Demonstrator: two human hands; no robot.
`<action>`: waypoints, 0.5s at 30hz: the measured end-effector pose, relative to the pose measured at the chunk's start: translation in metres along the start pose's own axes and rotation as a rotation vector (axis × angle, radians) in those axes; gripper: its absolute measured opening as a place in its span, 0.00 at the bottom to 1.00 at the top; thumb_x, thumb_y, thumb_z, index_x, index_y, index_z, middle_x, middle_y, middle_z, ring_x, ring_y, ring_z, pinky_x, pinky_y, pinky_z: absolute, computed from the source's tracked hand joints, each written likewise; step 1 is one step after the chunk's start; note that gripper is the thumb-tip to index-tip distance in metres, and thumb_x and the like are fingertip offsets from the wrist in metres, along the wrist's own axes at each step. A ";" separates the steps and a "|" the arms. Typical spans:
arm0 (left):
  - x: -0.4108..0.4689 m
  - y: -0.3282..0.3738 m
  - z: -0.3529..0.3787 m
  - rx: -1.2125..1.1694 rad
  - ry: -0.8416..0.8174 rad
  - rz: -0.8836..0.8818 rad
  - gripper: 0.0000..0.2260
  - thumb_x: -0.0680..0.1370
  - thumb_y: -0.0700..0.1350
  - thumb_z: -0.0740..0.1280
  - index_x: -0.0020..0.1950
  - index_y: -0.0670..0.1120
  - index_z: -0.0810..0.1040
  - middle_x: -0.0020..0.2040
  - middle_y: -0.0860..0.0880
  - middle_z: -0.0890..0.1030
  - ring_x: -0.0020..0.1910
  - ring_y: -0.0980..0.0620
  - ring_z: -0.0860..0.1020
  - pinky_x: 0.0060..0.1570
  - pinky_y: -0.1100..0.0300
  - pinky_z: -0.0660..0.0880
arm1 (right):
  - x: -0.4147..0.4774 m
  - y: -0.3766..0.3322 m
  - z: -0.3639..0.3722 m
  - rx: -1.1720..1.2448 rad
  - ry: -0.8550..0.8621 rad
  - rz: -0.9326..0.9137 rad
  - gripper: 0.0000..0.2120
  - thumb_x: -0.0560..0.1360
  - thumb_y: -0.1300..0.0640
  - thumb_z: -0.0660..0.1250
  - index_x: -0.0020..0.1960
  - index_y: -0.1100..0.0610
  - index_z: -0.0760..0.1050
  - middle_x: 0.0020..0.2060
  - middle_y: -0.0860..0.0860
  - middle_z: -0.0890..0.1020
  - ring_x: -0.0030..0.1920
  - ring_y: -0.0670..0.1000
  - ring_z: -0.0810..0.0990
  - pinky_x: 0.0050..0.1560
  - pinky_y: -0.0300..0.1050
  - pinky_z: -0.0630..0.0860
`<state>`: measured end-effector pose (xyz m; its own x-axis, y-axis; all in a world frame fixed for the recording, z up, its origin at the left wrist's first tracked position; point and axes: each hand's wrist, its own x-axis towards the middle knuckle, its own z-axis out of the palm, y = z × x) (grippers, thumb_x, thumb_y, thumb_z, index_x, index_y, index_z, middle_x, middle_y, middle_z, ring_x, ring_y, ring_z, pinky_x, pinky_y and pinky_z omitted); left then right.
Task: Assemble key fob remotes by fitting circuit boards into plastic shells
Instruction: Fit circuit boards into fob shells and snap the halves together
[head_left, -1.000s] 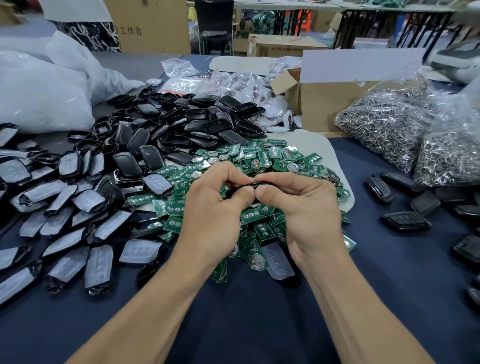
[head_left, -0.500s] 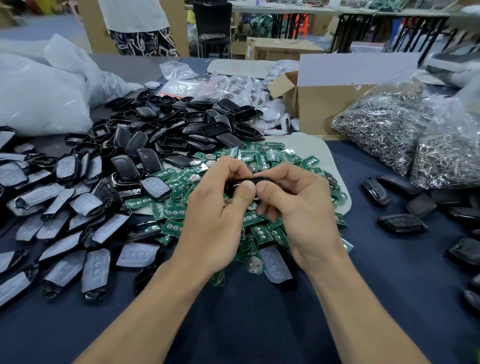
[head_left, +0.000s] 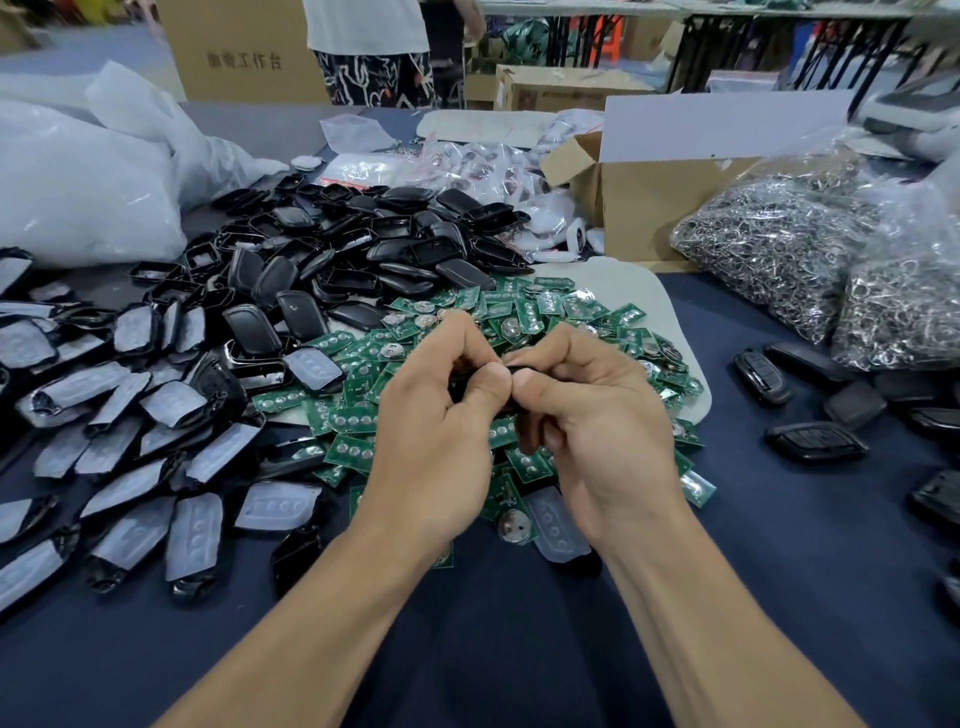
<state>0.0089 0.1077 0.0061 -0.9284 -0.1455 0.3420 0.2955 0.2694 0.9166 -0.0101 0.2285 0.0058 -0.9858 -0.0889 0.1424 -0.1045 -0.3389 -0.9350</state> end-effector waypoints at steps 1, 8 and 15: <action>0.001 -0.001 0.000 -0.009 0.002 -0.004 0.06 0.78 0.46 0.64 0.41 0.50 0.72 0.36 0.53 0.74 0.40 0.45 0.74 0.45 0.37 0.78 | 0.000 0.000 0.000 -0.024 0.000 -0.009 0.04 0.68 0.68 0.68 0.36 0.63 0.76 0.25 0.50 0.74 0.21 0.45 0.68 0.24 0.35 0.66; 0.008 -0.005 -0.006 -0.017 0.029 0.103 0.07 0.77 0.45 0.70 0.44 0.58 0.78 0.40 0.58 0.81 0.41 0.61 0.78 0.43 0.67 0.74 | 0.004 -0.012 -0.007 -0.162 -0.071 -0.093 0.09 0.68 0.65 0.71 0.40 0.51 0.83 0.31 0.52 0.81 0.29 0.49 0.76 0.31 0.37 0.72; 0.009 -0.004 -0.005 -0.212 0.030 0.041 0.12 0.70 0.41 0.78 0.48 0.58 0.87 0.46 0.53 0.87 0.47 0.54 0.86 0.47 0.64 0.80 | 0.005 -0.012 -0.008 -0.111 -0.002 -0.104 0.12 0.69 0.70 0.71 0.43 0.54 0.86 0.35 0.55 0.86 0.31 0.48 0.79 0.33 0.38 0.76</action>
<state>0.0008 0.1002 0.0066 -0.9087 -0.1673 0.3825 0.3761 0.0697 0.9239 -0.0144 0.2398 0.0155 -0.9687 -0.0604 0.2407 -0.2199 -0.2409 -0.9453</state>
